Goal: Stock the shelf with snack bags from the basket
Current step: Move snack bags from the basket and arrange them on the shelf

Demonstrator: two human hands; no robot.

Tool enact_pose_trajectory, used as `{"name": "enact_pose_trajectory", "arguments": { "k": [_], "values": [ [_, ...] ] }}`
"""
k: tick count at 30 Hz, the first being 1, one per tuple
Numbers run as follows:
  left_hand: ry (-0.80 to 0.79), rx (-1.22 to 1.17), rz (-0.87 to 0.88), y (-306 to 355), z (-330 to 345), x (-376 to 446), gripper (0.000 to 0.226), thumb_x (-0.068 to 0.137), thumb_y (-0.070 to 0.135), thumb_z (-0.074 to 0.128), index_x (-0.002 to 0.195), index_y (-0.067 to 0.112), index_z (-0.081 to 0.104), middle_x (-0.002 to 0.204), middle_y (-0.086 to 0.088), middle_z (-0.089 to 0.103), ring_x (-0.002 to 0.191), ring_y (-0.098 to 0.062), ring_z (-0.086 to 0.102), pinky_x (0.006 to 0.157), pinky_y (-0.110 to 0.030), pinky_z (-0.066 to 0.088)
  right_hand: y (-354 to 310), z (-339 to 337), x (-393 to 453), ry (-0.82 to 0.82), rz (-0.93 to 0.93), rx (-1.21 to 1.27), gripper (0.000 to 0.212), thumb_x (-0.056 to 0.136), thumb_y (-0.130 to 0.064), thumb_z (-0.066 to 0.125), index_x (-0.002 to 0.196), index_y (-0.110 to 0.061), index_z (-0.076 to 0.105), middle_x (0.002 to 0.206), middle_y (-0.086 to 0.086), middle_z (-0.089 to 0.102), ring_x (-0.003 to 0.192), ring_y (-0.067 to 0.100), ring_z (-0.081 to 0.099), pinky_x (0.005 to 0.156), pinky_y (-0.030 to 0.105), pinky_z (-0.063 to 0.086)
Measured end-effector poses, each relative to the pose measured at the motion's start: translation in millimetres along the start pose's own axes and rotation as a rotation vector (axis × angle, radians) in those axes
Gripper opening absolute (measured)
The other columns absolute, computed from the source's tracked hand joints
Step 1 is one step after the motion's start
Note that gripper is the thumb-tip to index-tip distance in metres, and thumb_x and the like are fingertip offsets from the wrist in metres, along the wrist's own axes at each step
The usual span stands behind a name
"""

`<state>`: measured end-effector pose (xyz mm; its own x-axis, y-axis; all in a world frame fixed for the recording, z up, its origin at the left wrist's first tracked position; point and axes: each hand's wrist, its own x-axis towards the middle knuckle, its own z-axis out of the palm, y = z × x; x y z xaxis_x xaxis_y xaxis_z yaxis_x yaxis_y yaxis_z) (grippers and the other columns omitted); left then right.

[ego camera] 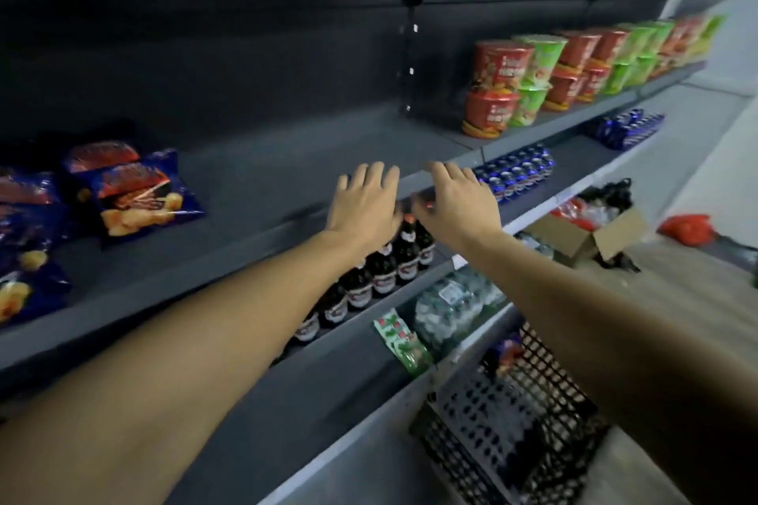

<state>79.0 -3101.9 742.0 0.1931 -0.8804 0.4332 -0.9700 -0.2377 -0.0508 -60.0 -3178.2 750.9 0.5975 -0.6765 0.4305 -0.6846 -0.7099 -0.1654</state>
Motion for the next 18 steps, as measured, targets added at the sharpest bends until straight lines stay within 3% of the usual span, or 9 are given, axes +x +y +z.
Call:
{"name": "enact_pose_trajectory", "arguments": {
  "k": [9,18],
  "values": [
    [-0.212,-0.246,0.124,218.1,65.8,-48.5,0.054,0.091,0.032,0.057,0.137,0.011,0.038,0.136,-0.008,0.044,0.126,-0.03,0.043,0.098,-0.045,0.039,156.6,-7.3,-150.0,-0.095,0.232,-0.024,0.054,0.092,-0.047,0.05,0.137,-0.017,0.046,0.134,0.008,0.056,0.124,0.031,0.048,0.095,0.044,0.044],
    [-0.429,-0.346,0.197,305.3,161.9,-57.6,0.038,0.094,0.031,0.046,0.125,0.009,0.042,0.124,-0.013,0.047,0.116,-0.035,0.048,0.088,-0.046,0.044,243.3,25.3,-209.4,-0.157,0.404,-0.019,0.053,0.092,-0.051,0.051,0.133,-0.017,0.049,0.128,0.009,0.058,0.118,0.033,0.052,0.089,0.043,0.045]
  ]
}}
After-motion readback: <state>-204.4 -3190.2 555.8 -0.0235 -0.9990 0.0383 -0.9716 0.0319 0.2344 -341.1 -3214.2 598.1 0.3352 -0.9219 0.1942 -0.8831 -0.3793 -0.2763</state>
